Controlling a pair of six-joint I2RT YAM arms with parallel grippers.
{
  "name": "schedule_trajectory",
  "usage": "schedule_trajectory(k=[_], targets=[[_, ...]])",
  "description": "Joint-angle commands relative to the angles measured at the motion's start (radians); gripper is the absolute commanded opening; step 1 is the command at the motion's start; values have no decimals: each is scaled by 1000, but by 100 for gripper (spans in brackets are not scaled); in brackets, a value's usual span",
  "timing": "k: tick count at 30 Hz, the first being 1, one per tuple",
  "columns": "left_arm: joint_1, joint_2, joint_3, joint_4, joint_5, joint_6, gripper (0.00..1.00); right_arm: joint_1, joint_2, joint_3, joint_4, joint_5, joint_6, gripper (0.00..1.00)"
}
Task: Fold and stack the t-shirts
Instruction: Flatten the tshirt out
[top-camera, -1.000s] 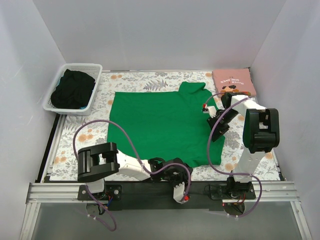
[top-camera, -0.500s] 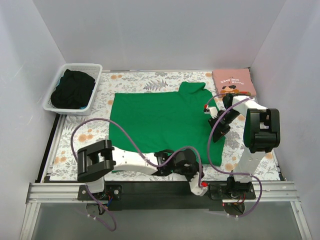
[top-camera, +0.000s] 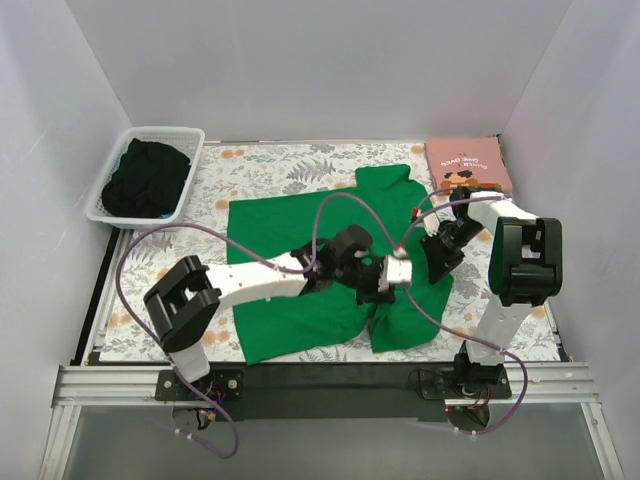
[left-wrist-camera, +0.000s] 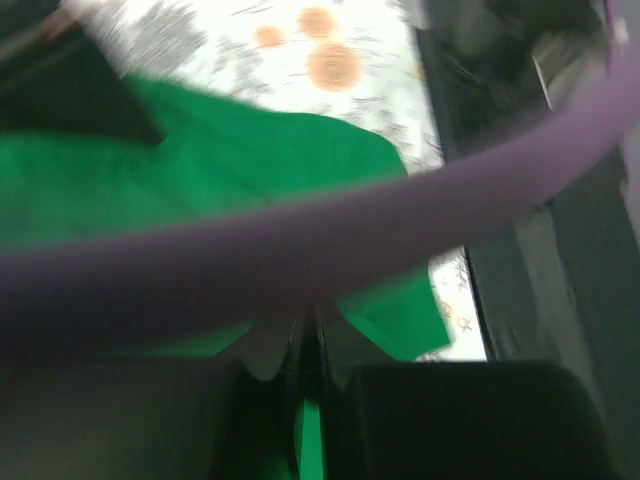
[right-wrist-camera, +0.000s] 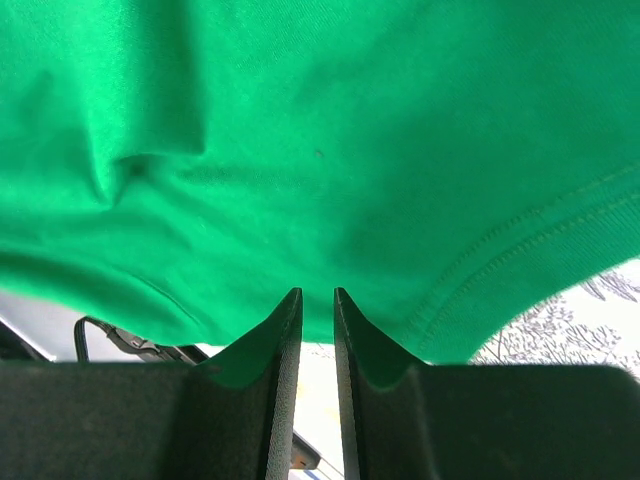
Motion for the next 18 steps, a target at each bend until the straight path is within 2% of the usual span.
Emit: schedule_trajectory(k=[1, 2, 5, 6, 9, 10, 12, 13, 15, 18], targets=[[166, 74, 80, 32, 134, -401, 0, -27, -71, 10, -16, 2, -21, 25], [242, 99, 85, 50, 184, -556, 0, -33, -82, 20, -25, 5, -23, 25], [339, 168, 80, 116, 280, -727, 0, -49, -146, 26, -46, -11, -47, 25], [347, 174, 73, 129, 289, -736, 3, -50, -178, 30, -59, -22, -56, 25], [349, 153, 22, 138, 331, -725, 27, -53, -231, 50, -106, -62, -82, 26], [349, 119, 10, 135, 332, -722, 40, -50, -240, 61, -126, -94, -102, 26], [349, 76, -13, 81, 305, -664, 51, -43, -275, 93, -186, -125, -116, 26], [355, 53, -22, 37, 294, -647, 55, -20, -291, 92, -192, -134, -116, 25], [379, -19, -55, -24, 280, -645, 56, 34, -352, 55, -197, -134, -121, 25], [490, -96, -93, -131, 262, -656, 56, 196, -444, -17, -172, -78, -107, 26]])
